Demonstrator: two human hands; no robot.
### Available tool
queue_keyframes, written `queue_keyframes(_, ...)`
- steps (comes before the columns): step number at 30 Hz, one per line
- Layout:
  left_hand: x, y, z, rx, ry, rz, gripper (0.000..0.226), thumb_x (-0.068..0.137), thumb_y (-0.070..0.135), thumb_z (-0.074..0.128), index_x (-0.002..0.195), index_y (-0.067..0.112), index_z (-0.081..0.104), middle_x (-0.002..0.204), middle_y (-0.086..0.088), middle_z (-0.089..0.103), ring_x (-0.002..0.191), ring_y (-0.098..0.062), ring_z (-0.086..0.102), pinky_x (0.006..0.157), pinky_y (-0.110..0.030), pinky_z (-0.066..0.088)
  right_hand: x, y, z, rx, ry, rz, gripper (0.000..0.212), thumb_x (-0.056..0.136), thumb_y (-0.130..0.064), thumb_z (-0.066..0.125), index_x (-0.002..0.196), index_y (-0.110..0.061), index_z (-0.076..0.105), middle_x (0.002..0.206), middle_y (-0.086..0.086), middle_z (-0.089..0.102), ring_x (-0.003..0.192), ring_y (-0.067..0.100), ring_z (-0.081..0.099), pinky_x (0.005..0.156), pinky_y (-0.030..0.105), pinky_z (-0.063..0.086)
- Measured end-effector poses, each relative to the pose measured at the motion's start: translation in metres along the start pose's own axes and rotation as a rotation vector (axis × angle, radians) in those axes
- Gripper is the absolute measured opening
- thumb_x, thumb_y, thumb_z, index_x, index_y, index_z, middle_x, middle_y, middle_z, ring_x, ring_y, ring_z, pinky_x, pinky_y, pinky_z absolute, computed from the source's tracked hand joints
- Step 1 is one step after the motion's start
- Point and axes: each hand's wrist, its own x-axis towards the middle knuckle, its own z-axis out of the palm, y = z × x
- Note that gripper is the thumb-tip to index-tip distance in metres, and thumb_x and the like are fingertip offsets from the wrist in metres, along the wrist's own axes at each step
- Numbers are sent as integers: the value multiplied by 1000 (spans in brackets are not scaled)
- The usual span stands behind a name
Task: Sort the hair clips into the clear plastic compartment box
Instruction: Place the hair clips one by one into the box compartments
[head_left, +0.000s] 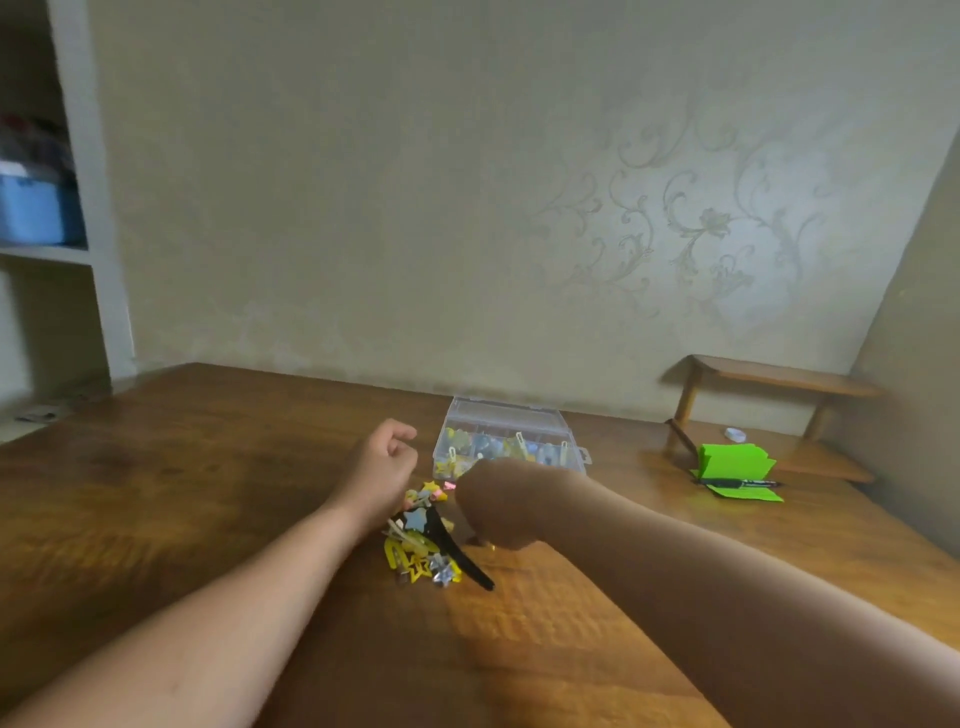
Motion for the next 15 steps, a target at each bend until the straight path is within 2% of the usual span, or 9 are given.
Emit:
queue_keyframes(1, 2, -2, 2, -4, 8, 0, 28, 107, 11, 48, 130, 18, 62, 110, -11, 61, 89, -22, 62, 65, -37, 62, 5, 0, 0, -4, -12, 0, 22, 108, -23, 57, 116, -5, 67, 92, 5, 62, 94, 27, 69, 88, 40, 61)
queue_keyframes(3, 6, -5, 4, -10, 13, 7, 28, 106, 10, 48, 129, 19, 62, 106, -14, 63, 87, -23, 61, 64, -36, 60, 15, -2, 1, -21, -33, -5, 22, 107, -25, 59, 114, -6, 69, 92, 4, 65, 87, 25, 68, 73, 34, 58)
queue_keyframes(5, 8, -7, 5, -14, 7, 16, 28, 107, 10, 47, 129, 19, 62, 99, -13, 61, 83, -22, 60, 63, -36, 59, 24, -2, -4, -83, -77, -7, 19, 106, -21, 62, 95, -7, 68, 80, 1, 62, 68, 16, 61, 52, 23, 46)
queue_keyframes(7, 10, -8, 6, -7, -6, 29, 28, 108, 10, 46, 129, 20, 61, 101, -14, 62, 85, -23, 61, 63, -35, 58, 28, -3, -9, -139, -124, -18, 32, 106, -17, 63, 75, -11, 56, 72, -1, 57, 57, 8, 51, 36, 17, 39)
queue_keyframes(8, 11, -10, 6, -7, -13, 37, 28, 109, 10, 46, 129, 21, 61, 103, -14, 62, 86, -24, 61, 63, -35, 57, 30, -3, -11, -154, -146, -23, 35, 105, -16, 64, 73, -13, 51, 72, -1, 55, 55, 8, 49, 31, 14, 37)
queue_keyframes(11, 14, -13, 6, -20, -38, 48, 28, 109, 9, 45, 127, 23, 61, 110, -13, 61, 93, -26, 63, 66, -37, 58, 35, -2, -10, -143, -160, -8, 26, 105, -15, 64, 81, -10, 57, 71, 0, 58, 53, 8, 52, 26, 12, 32)
queue_keyframes(13, 16, -15, 6, -29, -47, 57, 30, 107, 7, 45, 126, 24, 61, 112, -11, 61, 95, -26, 62, 67, -39, 59, 35, -1, -8, -132, -160, -5, 14, 106, -17, 61, 97, -7, 65, 70, 0, 59, 52, 8, 53, 26, 13, 32)
queue_keyframes(15, 18, -19, 6, -27, -51, 64, 32, 106, 7, 45, 125, 26, 62, 112, -9, 62, 95, -26, 63, 66, -41, 60, 31, -2, -8, -126, -142, -35, 16, 108, -17, 58, 113, -5, 68, 69, 0, 58, 52, 8, 53, 30, 15, 35)
